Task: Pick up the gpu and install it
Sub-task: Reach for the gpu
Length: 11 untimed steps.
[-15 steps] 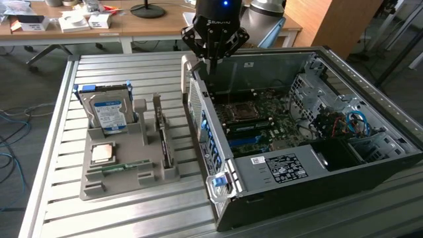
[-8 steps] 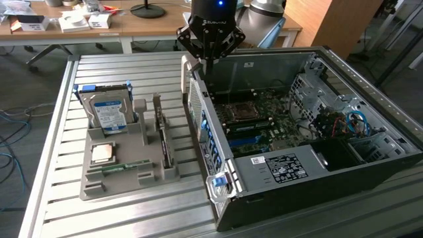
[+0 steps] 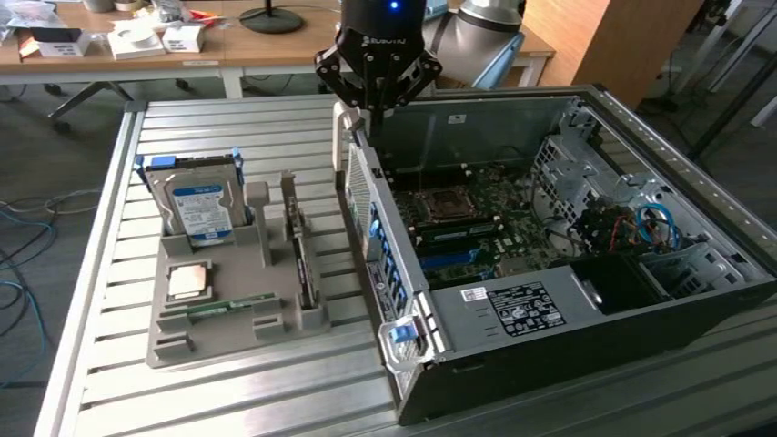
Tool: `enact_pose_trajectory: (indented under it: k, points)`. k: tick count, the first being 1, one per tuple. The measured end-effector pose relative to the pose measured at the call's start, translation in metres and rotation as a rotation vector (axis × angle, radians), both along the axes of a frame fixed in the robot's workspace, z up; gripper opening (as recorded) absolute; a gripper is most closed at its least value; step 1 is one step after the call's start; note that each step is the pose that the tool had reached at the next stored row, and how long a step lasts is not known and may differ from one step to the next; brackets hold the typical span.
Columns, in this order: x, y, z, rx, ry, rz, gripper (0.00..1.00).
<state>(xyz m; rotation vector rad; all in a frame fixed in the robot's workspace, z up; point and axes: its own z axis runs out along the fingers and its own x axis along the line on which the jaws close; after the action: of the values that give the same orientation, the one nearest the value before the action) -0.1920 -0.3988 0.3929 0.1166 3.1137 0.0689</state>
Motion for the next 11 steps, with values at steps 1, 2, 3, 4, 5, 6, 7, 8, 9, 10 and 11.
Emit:
enact_pose_trajectory:
  k: [1,2,3,4,5,6,7,8,9,10,11]
  points:
    - [-0.001,0.0,0.0,0.0,-0.0001,0.0,0.11]
    - [-0.003,0.0,0.0,0.0,0.0,0.0,0.11]
    - [-0.004,0.0,0.0,0.0,0.0,0.0,0.11]
    - [-0.005,0.0,0.0,0.0,0.0,0.0,0.11]
    - [-0.007,0.0,-0.0001,0.0,0.0,0.0,0.11]
    - [-0.008,0.0,-0.0001,0.0,0.0,0.0,0.11]
    - [-0.01,0.0,0.0,-0.0001,0.0,0.0,0.11]
    - [-0.012,0.0,-0.0001,0.0,0.0,0.0,0.11]
    - [-0.013,0.0,-0.0001,0.0,0.0,0.0,0.11]
    - [-0.015,0.0,-0.0001,0.0,0.0,0.0,0.11]
    - [-0.017,0.0,-0.0001,0.0001,-0.0001,0.0,0.11]
